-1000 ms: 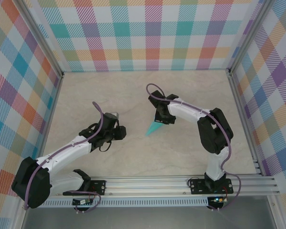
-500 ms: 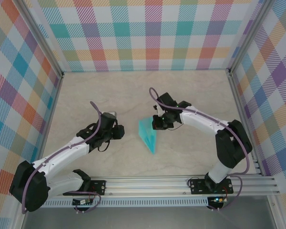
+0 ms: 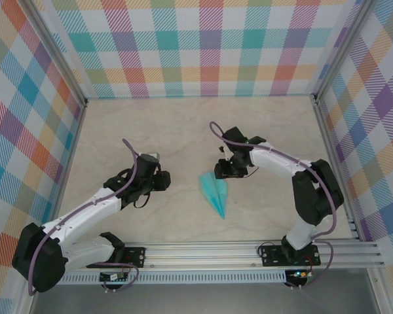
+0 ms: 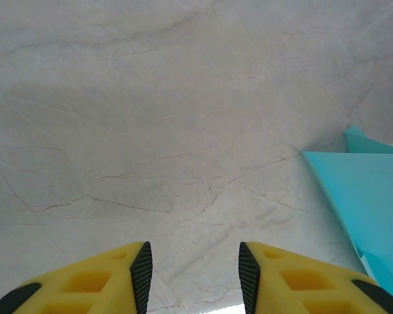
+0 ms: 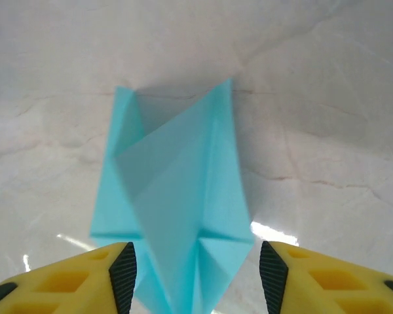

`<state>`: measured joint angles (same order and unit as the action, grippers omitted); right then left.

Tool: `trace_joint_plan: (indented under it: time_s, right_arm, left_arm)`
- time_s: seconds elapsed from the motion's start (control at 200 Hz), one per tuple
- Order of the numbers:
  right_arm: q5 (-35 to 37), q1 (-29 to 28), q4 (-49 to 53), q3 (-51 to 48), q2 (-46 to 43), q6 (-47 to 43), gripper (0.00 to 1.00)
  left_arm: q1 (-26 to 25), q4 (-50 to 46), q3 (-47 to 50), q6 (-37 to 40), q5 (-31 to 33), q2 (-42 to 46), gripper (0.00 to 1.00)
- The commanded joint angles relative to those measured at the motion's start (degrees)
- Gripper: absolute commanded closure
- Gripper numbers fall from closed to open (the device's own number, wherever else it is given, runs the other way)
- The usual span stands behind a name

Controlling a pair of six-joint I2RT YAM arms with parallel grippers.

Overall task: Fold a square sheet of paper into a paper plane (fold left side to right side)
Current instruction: Move the paper plane to the center of the table, then pick up the paper plane at the center of the table.

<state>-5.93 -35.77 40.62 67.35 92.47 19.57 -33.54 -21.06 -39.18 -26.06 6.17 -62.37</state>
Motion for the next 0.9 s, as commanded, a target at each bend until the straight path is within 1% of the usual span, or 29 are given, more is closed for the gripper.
trace_joint_plan:
  time_s: [0.0, 0.12, 0.165, 0.195, 0.315, 0.37, 0.505, 0.74, 0.865, 0.895]
  right_arm:
    - [0.15, -2.86, 3.00, -2.84, -4.12, 1.68, 0.40]
    - [0.47, -5.94, 1.69, -8.11, -7.05, 5.12, 0.33]
    - [0.38, -6.79, 1.32, -9.40, -7.68, 5.70, 0.31]
    - [0.24, -7.29, 1.07, -10.13, -8.02, 6.04, 0.30]
    - [-0.17, -8.82, 0.38, -11.59, -7.29, 7.13, 0.27]
    - [-0.49, -9.29, -0.48, -11.96, -6.52, 7.48, 0.26]
    - [-0.67, -10.51, -1.69, -10.88, -4.10, 7.89, 0.26]
    - [2.66, -11.26, -1.30, -9.04, 0.23, 8.25, 0.26]
    - [2.59, -11.47, -2.03, -8.42, 0.78, 8.28, 0.35]
    - [2.75, -11.55, -2.08, -8.30, 0.89, 8.27, 0.39]
  left_arm:
    - [0.67, 0.70, -1.01, 0.17, 0.32, 1.63, 0.56]
    - [0.67, 4.50, 0.56, -0.62, -1.48, 3.01, 0.46]
    - [0.67, 4.64, 1.18, -1.14, -1.22, 3.67, 0.41]
    - [0.67, 6.93, 1.63, -1.33, -1.05, 4.12, 0.37]
    - [0.67, 7.26, 2.23, -2.16, 0.39, 5.28, 0.20]
    - [0.67, 7.05, 2.25, -2.30, 0.77, 5.49, 0.16]
    - [0.67, 6.56, 2.40, -2.27, 0.77, 5.68, 0.13]
    - [0.67, 5.80, 2.14, -1.94, 1.10, 5.82, 0.12]
    - [0.67, 5.64, 1.91, -1.79, 1.26, 5.85, 0.12]
    - [0.67, 5.64, 1.97, -1.71, 1.26, 5.85, 0.12]
